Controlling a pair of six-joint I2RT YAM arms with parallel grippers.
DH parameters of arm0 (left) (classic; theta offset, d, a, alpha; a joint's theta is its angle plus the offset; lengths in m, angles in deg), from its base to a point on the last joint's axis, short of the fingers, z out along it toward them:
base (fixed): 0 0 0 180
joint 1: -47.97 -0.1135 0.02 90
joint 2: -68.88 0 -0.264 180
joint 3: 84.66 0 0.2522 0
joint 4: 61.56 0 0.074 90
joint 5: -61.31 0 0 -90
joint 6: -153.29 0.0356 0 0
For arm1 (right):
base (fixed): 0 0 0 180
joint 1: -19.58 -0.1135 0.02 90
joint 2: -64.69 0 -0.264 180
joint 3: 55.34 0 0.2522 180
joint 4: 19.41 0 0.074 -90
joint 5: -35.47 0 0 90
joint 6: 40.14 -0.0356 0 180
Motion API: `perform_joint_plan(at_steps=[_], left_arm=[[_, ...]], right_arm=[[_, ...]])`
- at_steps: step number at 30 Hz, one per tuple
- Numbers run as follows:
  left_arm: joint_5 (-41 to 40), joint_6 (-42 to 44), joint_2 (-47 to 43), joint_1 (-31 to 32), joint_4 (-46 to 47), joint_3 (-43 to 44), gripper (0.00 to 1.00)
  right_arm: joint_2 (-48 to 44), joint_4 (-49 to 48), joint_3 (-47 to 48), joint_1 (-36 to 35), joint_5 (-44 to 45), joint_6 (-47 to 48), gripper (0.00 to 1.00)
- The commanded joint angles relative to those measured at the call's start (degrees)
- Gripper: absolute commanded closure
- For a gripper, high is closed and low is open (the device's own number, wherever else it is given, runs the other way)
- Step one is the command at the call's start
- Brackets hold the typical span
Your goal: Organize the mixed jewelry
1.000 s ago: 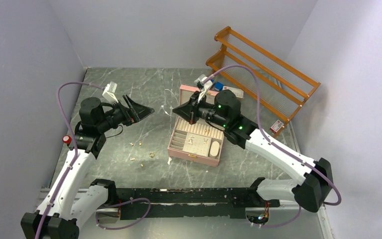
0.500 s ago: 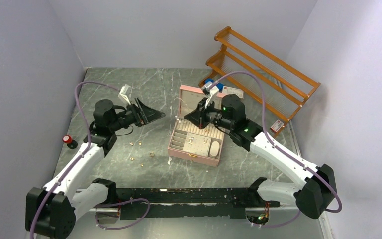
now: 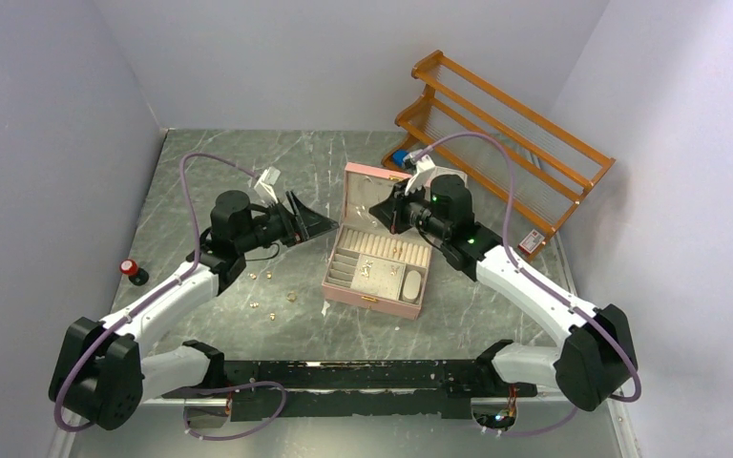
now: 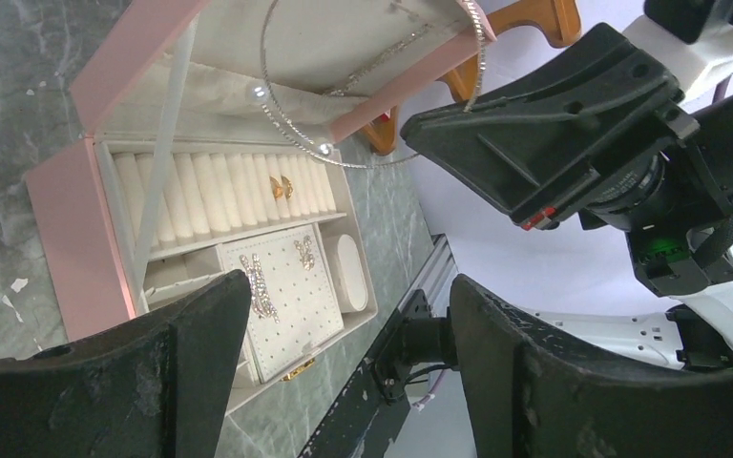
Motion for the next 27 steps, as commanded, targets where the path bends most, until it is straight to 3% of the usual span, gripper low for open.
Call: perform_joint_plan(at_steps=[1, 27], left_arm=[[-2.6, 1.0, -0.1, 0.8, 2.6, 1.6, 0.2], [-4.6, 1.6, -1.2, 1.8, 0.3, 1.4, 0.21]], right_arm=[[1.8, -2.4, 0.4, 1.7, -1.0, 0.2, 1.0], [5.7, 1.1, 1.5, 7.6, 2.6, -2.3, 1.0]])
